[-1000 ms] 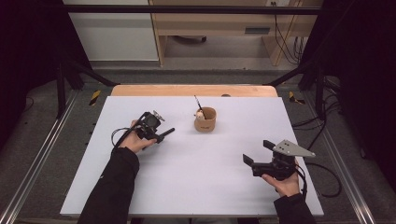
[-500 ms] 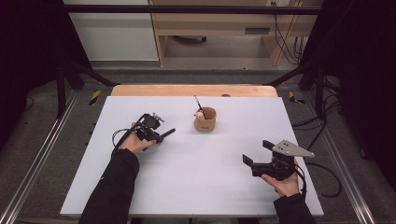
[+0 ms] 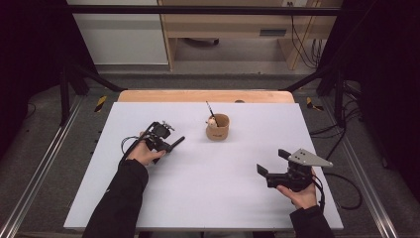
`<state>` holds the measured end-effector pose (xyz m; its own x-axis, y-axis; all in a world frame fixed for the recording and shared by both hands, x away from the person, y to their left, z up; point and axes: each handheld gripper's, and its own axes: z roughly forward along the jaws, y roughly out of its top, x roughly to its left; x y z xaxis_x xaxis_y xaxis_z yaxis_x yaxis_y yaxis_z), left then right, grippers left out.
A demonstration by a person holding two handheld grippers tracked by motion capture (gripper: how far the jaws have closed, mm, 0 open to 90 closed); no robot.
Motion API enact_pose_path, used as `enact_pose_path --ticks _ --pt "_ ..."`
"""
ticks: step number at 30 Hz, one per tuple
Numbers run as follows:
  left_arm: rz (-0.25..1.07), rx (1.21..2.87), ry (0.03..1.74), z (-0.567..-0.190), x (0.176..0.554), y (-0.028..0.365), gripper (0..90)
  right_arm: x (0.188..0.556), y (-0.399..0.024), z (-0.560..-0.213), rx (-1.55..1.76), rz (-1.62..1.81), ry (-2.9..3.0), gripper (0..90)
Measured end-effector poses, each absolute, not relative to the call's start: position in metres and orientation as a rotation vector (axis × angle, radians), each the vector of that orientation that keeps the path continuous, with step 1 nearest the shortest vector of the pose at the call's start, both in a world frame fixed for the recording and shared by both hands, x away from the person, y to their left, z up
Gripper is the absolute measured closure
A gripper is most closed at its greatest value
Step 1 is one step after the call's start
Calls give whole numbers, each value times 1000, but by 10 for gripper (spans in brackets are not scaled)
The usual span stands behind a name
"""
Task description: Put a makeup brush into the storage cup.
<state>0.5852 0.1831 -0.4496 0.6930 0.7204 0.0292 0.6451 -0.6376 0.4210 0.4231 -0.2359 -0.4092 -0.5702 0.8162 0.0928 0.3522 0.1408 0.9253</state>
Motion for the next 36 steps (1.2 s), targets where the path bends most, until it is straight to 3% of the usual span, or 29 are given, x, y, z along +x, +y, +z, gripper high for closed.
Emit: enact_pose_path --ticks 21,36 --pt "229 2552 1065 -448 591 179 708 423 -236 -409 1118 1424 1991 49" --pt "214 2596 1060 -447 588 175 780 423 -235 -409 1114 1427 1992 49"
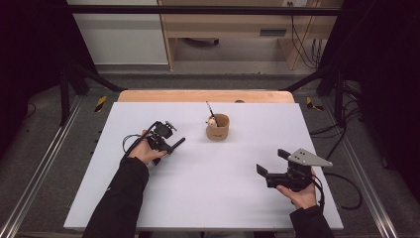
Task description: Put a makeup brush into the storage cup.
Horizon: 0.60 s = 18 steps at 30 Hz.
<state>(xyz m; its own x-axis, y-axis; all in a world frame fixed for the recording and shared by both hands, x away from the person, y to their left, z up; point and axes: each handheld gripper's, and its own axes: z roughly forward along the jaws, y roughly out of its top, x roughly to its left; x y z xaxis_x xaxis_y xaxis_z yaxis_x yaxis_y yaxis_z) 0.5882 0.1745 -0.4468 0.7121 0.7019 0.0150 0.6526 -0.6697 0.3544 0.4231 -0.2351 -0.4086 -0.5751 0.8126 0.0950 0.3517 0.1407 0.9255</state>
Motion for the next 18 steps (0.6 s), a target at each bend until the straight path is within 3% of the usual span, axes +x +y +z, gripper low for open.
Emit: enact_pose_path --ticks 18 --pt "247 2604 958 -434 581 177 791 423 -235 -408 1111 1423 1995 49"
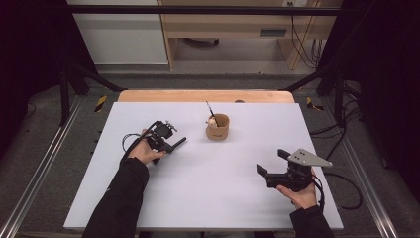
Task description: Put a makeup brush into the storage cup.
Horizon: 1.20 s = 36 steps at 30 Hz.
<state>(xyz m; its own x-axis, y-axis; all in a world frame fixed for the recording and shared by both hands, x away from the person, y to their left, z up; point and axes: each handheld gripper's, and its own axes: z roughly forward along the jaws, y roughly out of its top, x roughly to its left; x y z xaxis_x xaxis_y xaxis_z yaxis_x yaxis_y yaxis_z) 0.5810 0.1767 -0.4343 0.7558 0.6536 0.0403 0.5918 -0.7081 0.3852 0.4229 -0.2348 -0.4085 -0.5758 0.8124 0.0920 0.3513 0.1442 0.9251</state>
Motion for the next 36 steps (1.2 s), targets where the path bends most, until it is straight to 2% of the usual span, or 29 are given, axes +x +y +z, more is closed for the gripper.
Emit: enact_pose_path --ticks 16,36 --pt "319 2564 804 -405 550 177 791 423 -232 -408 1102 1401 2004 48" --pt "318 2483 625 -392 502 177 791 423 -222 -408 1077 1374 2038 47"
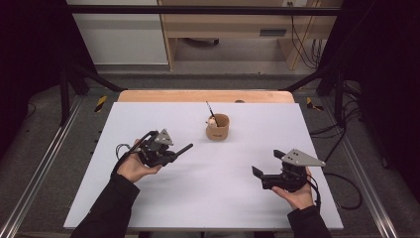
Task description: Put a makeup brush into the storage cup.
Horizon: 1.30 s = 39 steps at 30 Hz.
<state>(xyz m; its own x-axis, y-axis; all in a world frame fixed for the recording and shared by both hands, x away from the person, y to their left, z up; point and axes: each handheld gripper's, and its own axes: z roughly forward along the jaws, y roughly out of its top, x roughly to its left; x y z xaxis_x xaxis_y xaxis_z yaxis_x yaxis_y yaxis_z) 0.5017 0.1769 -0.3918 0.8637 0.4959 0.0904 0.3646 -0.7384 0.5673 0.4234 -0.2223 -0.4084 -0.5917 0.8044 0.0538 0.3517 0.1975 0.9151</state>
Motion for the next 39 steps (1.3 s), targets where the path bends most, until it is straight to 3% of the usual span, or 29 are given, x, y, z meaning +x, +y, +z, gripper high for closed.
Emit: enact_pose_path --ticks 39 --pt "288 2504 392 -376 455 150 791 427 -150 -365 738 1064 2339 54"
